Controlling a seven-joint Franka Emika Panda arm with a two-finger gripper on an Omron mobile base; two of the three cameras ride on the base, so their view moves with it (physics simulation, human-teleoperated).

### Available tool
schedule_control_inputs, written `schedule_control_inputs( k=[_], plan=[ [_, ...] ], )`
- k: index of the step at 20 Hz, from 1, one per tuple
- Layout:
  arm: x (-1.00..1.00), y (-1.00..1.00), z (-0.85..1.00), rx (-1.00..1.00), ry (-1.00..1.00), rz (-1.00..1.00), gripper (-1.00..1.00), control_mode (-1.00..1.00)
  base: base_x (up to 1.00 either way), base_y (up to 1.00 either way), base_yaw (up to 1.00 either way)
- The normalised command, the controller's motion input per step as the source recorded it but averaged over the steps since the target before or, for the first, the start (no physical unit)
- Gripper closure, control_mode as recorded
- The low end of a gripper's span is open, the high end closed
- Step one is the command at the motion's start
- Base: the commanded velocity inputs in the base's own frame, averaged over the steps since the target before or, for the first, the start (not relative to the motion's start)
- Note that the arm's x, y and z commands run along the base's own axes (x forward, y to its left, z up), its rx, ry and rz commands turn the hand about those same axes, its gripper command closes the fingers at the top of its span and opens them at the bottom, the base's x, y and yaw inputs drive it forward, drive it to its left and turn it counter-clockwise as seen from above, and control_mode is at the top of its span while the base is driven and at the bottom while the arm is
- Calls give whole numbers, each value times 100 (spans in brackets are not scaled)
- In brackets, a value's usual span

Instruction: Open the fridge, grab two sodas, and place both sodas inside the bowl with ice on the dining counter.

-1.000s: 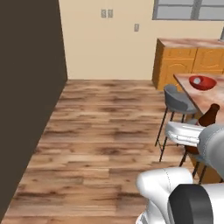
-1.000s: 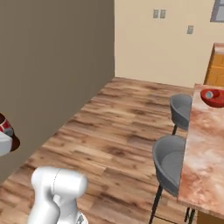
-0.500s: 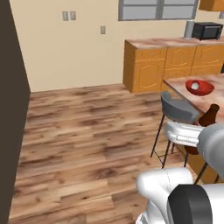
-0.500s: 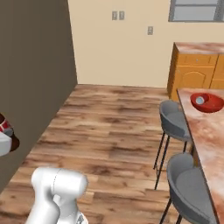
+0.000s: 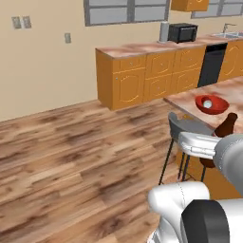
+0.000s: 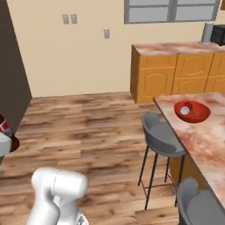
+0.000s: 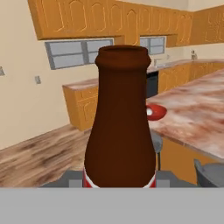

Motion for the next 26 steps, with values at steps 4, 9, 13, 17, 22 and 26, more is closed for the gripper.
schedule_control_inputs(
  k=[4,9,13,17,22,26],
  plan=[
    [0,0,0,0,0,0,100,100,86,46,-50],
    [0,0,0,0,0,0,100,100,69,54,-54],
    [0,0,0,0,0,0,100,100,67,52,-55],
    [0,0,0,0,0,0,100,100,66,50,-56],
    [0,0,0,0,0,0,100,100,67,45,-55],
    [0,0,0,0,0,0,100,100,70,19,-52]
  ],
)
